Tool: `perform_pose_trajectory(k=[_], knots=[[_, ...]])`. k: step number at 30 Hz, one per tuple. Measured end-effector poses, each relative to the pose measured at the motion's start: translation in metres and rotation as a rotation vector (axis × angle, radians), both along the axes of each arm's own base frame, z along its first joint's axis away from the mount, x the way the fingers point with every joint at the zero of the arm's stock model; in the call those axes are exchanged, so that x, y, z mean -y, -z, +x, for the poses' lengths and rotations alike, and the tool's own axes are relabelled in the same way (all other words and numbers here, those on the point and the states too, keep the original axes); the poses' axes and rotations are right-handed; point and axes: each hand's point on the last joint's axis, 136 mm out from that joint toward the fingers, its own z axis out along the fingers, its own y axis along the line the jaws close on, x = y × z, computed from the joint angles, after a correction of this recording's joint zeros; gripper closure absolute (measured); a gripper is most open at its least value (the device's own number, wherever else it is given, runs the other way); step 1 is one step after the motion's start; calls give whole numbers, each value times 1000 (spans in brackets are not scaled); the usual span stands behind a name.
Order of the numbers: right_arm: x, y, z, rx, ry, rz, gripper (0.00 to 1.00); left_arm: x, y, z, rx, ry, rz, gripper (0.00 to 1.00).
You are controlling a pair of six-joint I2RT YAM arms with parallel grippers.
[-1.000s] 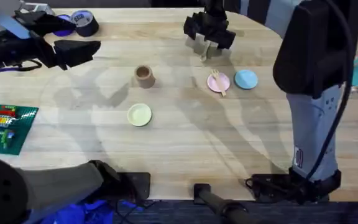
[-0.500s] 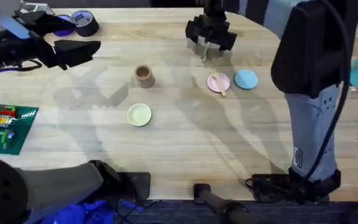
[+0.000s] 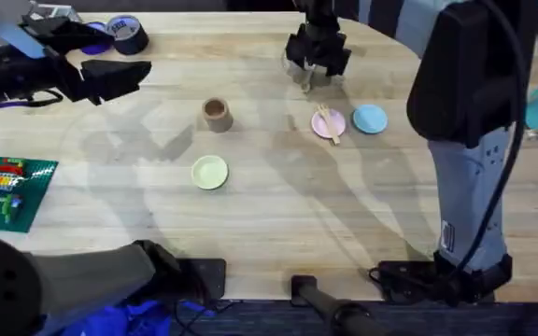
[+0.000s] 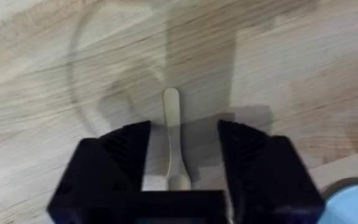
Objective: Pick up a utensil and set it on the pink plate, then put the other utensil in the container.
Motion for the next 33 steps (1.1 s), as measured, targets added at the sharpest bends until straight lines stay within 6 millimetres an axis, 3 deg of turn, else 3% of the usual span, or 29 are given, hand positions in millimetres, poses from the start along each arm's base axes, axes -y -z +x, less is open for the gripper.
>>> perform_pose_trajectory(k=[6,11,24,28,33], knots=[[2,0,-1,-2,2,-8,641,0,0,0,0,0,0,7],[2,0,-1,-2,3,-12,798,0,0,0,0,0,0,8],[2,0,-1,-1,2,-12,807,0,0,0,0,0,0,8],[3,-1,1,5,5,-14,953,0,0,0,0,0,0,8],[2,-1,2,11,5,-14,957,0,0,0,0,0,0,8]])
